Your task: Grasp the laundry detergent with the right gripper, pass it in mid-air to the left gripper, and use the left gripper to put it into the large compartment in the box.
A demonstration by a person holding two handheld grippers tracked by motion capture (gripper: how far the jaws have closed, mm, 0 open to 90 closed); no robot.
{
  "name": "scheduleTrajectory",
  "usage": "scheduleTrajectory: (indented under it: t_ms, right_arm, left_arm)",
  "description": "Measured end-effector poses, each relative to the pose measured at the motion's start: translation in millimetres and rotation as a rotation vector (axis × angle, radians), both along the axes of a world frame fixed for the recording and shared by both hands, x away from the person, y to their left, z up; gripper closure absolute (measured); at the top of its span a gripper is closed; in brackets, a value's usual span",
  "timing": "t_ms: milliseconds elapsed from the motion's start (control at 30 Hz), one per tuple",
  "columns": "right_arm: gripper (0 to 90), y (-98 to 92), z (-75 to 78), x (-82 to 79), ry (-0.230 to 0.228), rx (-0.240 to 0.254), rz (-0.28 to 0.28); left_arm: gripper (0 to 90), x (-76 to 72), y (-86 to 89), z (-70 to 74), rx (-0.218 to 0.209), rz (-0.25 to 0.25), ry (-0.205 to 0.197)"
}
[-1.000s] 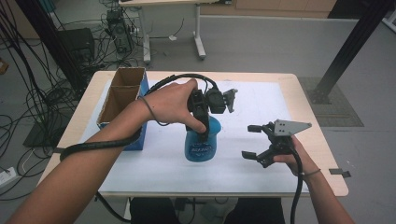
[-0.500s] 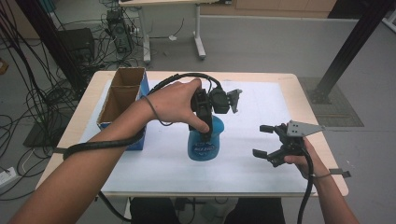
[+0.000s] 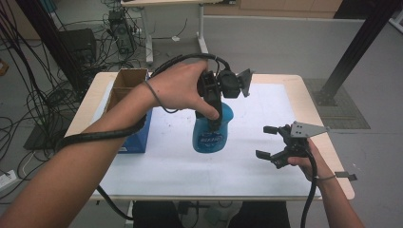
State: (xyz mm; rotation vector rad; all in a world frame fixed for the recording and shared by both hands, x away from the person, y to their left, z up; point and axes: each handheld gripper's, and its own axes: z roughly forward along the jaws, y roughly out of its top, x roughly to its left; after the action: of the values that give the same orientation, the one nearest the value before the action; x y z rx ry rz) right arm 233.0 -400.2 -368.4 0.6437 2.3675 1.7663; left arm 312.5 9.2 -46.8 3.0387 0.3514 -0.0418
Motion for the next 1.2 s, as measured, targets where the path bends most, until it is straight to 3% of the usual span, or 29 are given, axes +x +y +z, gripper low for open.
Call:
scheduleTrajectory:
  t_ms: [267, 467, 600, 900, 1133, 1200]
  right_arm:
    - [2.3, 0.5, -0.2, 0.3, -0.001, 0.007, -0.009]
    - [2.3, 0.7, 0.6, 1.2, -0.007, 0.010, -0.011]
    - [2.3, 0.8, 2.1, 0.2, -0.009, 0.009, -0.017]
    - [2.3, 0.4, 6.9, -3.0, -0.020, 0.004, -0.031]
    - [2.3, 0.6, 8.6, -5.3, -0.027, 0.004, -0.035]
    - [2.3, 0.5, 8.5, -5.7, -0.030, 0.006, -0.038]
  left_arm:
    - [37.8, -1.0, -3.8, 37.1, -0.014, 0.003, -0.026]
    - [37.8, 2.0, -13.6, 57.7, 0.004, 0.006, -0.031]
    - [37.8, 4.0, -13.5, 69.5, -0.014, 0.022, -0.040]
    - [37.8, 13.7, -17.5, 71.9, -0.017, 0.064, -0.030]
    - [37.7, 21.3, -19.2, 77.9, -0.020, 0.171, -0.058]
    - [37.8, 26.7, -14.9, 81.1, -0.036, 0.232, -0.059]
